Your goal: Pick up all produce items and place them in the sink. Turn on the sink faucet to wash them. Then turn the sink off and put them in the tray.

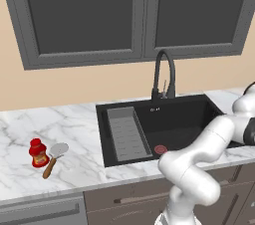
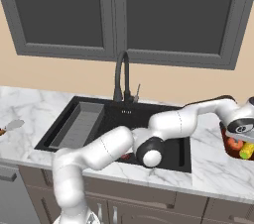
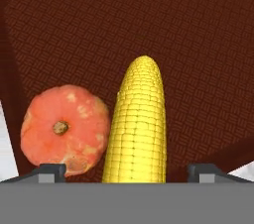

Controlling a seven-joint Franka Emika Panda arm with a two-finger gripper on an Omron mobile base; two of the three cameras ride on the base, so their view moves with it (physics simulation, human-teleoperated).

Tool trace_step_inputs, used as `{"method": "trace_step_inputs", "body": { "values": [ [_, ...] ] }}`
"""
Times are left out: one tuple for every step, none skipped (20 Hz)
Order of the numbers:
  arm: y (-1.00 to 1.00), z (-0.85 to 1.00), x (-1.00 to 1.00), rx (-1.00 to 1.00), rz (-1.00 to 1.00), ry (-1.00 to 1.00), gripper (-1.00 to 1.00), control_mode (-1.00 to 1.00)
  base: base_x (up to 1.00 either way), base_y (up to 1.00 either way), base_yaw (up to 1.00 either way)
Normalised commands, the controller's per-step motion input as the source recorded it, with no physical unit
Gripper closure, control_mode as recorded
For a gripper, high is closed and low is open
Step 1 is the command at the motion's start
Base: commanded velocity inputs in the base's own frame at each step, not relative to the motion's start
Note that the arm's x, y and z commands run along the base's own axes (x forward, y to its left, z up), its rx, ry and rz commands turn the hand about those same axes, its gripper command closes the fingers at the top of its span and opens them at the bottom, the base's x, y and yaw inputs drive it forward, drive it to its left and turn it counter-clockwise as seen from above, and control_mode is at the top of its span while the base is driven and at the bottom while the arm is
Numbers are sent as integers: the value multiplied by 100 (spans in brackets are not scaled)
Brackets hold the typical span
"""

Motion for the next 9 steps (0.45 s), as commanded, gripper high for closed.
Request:
{"method": "trace_step_inputs", "body": {
  "values": [
    [11,34,-9,0,0,0,-100,-100,0,0,0],
    [16,35,-14,0,0,0,-100,-100,0,0,0],
    [26,34,-21,-2,0,0,-100,-100,0,0,0],
    [30,24,-27,-2,0,0,-100,-100,0,0,0],
    [32,16,-36,-1,0,0,-100,-100,0,0,0],
    [27,12,-43,0,0,0,-100,-100,0,0,0],
    [26,7,-47,0,0,0,-100,-100,0,0,0],
    [21,0,-58,0,0,0,-100,-100,0,0,0],
    [13,0,-69,0,-1,0,-100,-100,0,0,0]
  ]
}}
